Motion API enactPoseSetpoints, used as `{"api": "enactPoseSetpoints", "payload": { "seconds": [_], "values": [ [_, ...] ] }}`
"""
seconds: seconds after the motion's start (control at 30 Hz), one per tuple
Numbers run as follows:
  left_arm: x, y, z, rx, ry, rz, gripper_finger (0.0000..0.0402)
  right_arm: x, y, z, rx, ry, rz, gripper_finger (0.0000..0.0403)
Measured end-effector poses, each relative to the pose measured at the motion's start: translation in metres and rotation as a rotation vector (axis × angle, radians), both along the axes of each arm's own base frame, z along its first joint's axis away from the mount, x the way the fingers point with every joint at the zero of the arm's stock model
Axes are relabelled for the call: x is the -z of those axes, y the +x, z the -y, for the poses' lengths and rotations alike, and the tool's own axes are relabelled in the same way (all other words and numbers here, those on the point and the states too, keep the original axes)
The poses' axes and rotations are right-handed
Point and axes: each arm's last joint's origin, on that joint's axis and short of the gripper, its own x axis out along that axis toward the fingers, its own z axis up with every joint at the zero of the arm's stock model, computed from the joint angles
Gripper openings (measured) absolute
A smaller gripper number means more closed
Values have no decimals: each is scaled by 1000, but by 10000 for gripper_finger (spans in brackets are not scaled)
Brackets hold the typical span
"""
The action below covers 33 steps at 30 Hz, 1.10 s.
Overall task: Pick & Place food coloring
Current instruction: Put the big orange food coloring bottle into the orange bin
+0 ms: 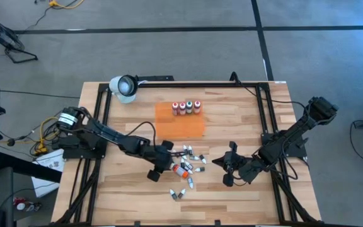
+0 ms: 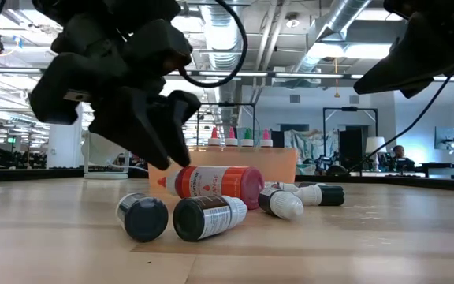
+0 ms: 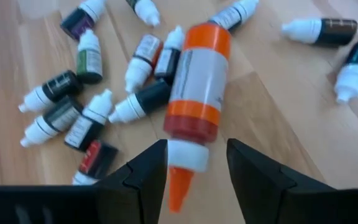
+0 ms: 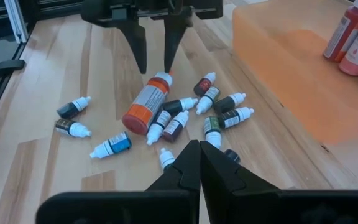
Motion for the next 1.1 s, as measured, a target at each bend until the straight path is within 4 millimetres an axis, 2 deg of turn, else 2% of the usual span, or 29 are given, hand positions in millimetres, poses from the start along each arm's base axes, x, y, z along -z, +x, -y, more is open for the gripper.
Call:
{"api": "enactPoseSetpoints", "payload": {
  "seconds": [0.23,0.43,0.57,0.8,1.1],
  "values": [
    [-1,2,-5,0,11,15,173,1,0,0,0,-6,-8,1],
    [11,6,-6,14,-8,-9,174,3,0,0,0,-15,-19,1],
    [19,5,-6,17,3,-47,174,11,2,-2,1,-34,-43,1],
    [20,5,-7,13,7,-51,174,39,13,2,23,-81,-135,1],
    [20,4,-7,8,5,-62,174,52,28,15,-18,30,-220,1]
  ]
}}
